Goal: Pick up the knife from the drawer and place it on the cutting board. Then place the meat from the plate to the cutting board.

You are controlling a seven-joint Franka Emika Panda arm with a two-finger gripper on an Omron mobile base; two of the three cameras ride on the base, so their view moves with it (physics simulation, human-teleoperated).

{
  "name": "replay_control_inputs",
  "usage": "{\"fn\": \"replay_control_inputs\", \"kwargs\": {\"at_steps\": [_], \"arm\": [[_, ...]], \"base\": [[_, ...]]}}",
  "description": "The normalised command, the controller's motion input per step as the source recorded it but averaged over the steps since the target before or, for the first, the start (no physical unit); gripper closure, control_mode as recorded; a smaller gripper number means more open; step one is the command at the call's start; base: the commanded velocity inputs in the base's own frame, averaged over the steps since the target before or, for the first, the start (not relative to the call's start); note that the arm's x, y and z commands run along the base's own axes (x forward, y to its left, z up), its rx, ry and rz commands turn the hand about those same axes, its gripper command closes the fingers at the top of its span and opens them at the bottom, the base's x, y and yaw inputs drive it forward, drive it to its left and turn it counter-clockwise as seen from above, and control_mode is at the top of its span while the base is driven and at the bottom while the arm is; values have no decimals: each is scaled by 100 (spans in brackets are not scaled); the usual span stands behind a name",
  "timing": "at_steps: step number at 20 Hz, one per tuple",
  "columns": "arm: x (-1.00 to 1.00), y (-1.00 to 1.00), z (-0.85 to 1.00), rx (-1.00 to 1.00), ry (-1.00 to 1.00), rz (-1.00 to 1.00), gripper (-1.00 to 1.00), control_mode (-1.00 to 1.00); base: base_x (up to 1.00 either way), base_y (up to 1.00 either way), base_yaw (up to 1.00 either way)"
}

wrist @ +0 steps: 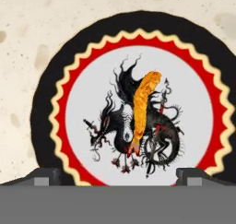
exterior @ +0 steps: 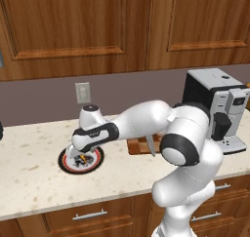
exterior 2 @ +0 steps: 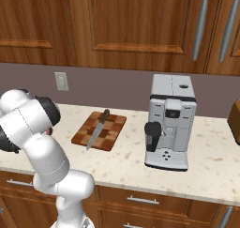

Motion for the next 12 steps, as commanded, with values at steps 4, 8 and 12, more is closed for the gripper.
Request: {"fn": "replay_control_inputs", "kwargs": {"at_steps": [4, 8, 12], "arm": [[18, 0, -15, 0, -7, 0, -100, -100], [6, 0, -16, 0, -3, 0, -100, -100], [8, 0, -19, 0, -3, 0, -100, -100]], "base": [[0, 0, 0], [0, 0, 0], [0, 0, 0]]}}
